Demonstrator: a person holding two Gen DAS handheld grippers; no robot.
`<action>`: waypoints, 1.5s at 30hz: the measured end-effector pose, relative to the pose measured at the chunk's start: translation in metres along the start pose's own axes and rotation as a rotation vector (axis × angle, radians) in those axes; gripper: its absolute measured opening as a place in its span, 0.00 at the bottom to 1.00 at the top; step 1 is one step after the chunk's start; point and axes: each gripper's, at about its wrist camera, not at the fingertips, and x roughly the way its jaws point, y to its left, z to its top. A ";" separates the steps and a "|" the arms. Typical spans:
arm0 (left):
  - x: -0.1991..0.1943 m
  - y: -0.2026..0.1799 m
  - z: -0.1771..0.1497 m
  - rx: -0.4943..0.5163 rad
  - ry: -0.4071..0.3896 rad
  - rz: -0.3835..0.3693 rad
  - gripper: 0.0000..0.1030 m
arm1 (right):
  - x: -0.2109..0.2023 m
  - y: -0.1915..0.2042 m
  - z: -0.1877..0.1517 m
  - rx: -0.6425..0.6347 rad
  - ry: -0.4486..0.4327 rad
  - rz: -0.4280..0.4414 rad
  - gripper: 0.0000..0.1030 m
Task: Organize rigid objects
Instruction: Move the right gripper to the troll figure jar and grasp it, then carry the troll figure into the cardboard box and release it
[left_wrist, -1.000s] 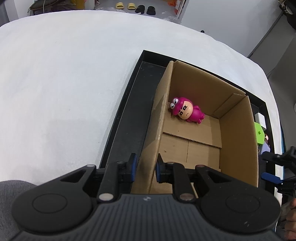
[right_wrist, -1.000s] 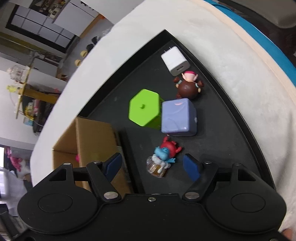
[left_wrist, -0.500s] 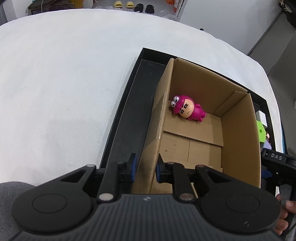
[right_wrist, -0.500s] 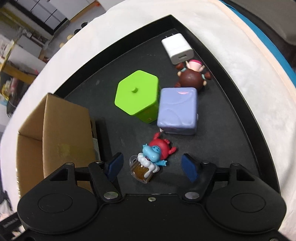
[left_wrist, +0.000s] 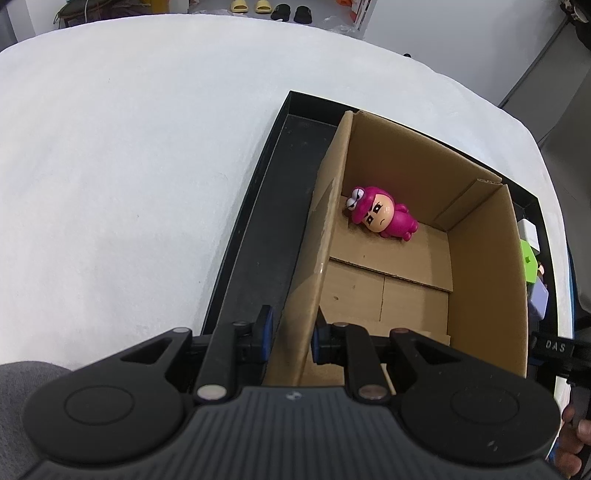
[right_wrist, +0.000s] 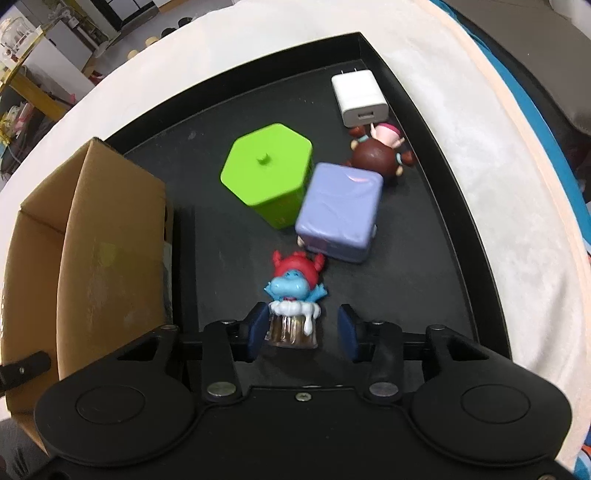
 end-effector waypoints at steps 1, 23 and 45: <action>0.001 0.000 0.000 -0.001 0.002 0.002 0.17 | -0.001 -0.002 -0.001 0.000 0.004 0.006 0.40; 0.006 0.003 -0.007 -0.021 0.022 0.014 0.17 | -0.007 -0.003 0.007 -0.024 0.011 0.052 0.61; 0.004 -0.002 -0.012 0.022 0.018 0.023 0.15 | 0.001 0.038 0.000 -0.235 -0.044 -0.103 0.37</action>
